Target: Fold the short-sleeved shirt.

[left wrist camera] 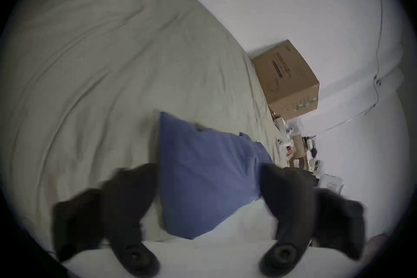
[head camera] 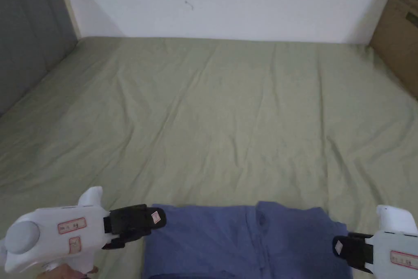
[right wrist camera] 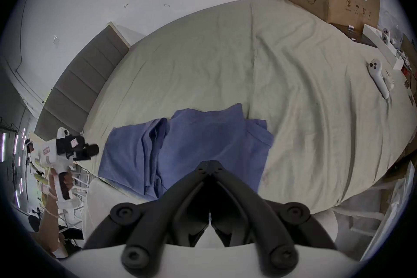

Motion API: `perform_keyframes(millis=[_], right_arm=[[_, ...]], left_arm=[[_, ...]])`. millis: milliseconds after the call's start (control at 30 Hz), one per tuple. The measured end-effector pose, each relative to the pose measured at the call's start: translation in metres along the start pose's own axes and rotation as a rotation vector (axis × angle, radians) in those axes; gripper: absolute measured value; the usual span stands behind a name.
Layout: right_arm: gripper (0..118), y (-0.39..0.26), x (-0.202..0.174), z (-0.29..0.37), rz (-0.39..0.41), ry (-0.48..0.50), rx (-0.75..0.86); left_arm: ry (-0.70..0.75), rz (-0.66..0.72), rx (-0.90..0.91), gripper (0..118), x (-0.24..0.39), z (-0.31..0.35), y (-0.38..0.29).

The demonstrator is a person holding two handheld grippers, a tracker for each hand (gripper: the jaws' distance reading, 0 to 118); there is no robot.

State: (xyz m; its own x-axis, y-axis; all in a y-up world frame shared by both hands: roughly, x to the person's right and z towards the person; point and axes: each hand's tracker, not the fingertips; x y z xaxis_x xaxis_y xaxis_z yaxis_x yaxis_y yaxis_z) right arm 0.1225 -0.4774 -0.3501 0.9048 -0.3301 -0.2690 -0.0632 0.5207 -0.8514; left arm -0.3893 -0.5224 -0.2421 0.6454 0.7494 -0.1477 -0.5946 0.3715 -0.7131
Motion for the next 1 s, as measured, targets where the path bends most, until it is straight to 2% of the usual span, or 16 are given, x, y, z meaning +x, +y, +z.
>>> perform_keyframes(millis=[33,100,300,333,400,433,467,633,833,1000], right_arm=[[0,0.003,-0.005,-0.003,0.001,0.006,0.002],[0,0.008,-0.014,-0.007,0.009,0.018,0.006],[0,0.019,-0.037,-0.019,0.038,0.047,0.0],[0,0.021,-0.039,-0.02,0.038,0.05,-0.001],[0,0.023,-0.043,-0.023,0.034,0.058,0.0],[0,0.025,-0.044,-0.024,0.035,0.059,-0.002],[0,0.026,-0.045,-0.026,0.038,0.056,-0.005],[0,0.031,-0.045,-0.031,0.045,0.048,-0.015],[0,0.033,-0.041,-0.033,0.039,0.039,-0.019],[0,0.027,-0.03,-0.029,0.03,0.028,-0.015]], left_arm=[[-0.016,0.029,-0.015,106,-0.007,-0.002,-0.002],[-0.086,0.074,-0.035,106,-0.018,-0.008,-0.005],[-0.168,0.187,-0.139,105,-0.055,-0.062,-0.009],[-0.215,0.215,-0.108,90,-0.056,-0.065,-0.009],[-0.28,0.264,-0.103,10,-0.05,-0.063,-0.006],[-0.235,0.247,-0.11,10,-0.049,-0.065,-0.005],[-0.148,0.173,-0.139,10,-0.049,-0.07,-0.004],[-0.193,0.205,-0.174,10,-0.06,-0.061,0.0],[-0.099,0.09,-0.202,10,-0.065,-0.021,0.038],[0.01,0.048,-0.144,10,-0.074,0.037,0.065]])
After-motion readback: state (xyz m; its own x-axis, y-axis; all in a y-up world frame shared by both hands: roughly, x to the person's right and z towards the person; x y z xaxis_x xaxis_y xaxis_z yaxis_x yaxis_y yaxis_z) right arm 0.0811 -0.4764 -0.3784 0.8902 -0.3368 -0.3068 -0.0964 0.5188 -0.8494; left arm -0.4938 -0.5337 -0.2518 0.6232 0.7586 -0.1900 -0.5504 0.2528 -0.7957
